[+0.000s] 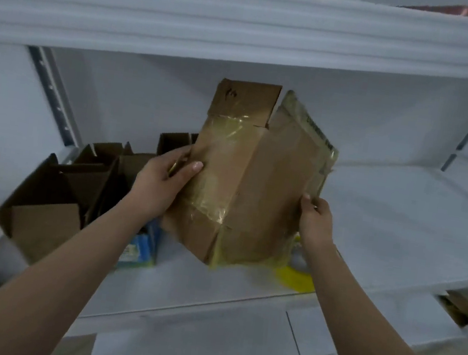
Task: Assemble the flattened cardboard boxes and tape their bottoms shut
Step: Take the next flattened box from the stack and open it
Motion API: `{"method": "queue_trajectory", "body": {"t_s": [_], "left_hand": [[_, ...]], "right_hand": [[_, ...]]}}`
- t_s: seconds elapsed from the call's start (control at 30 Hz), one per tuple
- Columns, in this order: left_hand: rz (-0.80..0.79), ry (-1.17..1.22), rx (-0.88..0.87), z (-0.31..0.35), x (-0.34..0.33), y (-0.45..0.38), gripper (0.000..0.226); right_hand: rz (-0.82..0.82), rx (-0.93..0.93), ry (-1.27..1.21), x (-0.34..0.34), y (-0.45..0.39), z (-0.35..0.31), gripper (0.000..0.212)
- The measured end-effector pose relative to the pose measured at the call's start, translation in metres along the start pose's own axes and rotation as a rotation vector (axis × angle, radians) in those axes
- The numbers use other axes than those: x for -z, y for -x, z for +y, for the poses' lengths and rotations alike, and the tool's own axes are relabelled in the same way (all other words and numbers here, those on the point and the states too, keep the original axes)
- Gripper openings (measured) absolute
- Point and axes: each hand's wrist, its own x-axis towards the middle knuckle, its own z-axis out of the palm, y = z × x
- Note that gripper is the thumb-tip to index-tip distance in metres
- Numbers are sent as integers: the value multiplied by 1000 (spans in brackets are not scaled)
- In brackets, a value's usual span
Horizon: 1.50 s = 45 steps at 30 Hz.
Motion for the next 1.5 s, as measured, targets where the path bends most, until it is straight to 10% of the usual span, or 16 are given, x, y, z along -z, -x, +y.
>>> {"method": "queue_trajectory", "body": {"t_s": [0.37, 0.67, 1.13, 1.27, 1.5], "left_hand": [[-87, 145, 283, -42, -5, 4, 19], [41, 557, 494, -42, -15, 4, 92], [129, 637, 500, -56, -27, -10, 27], [115, 661, 502, -59, -18, -11, 44], [75, 763, 478, -54, -26, -17, 34]], "right_hand": [[93, -176, -153, -24, 24, 35, 17], [170, -161, -289, -13, 40, 35, 49], [42, -162, -181, 6, 22, 41, 39], [36, -92, -167, 7, 10, 33, 70], [-302, -162, -525, -5, 2, 0, 48]]}}
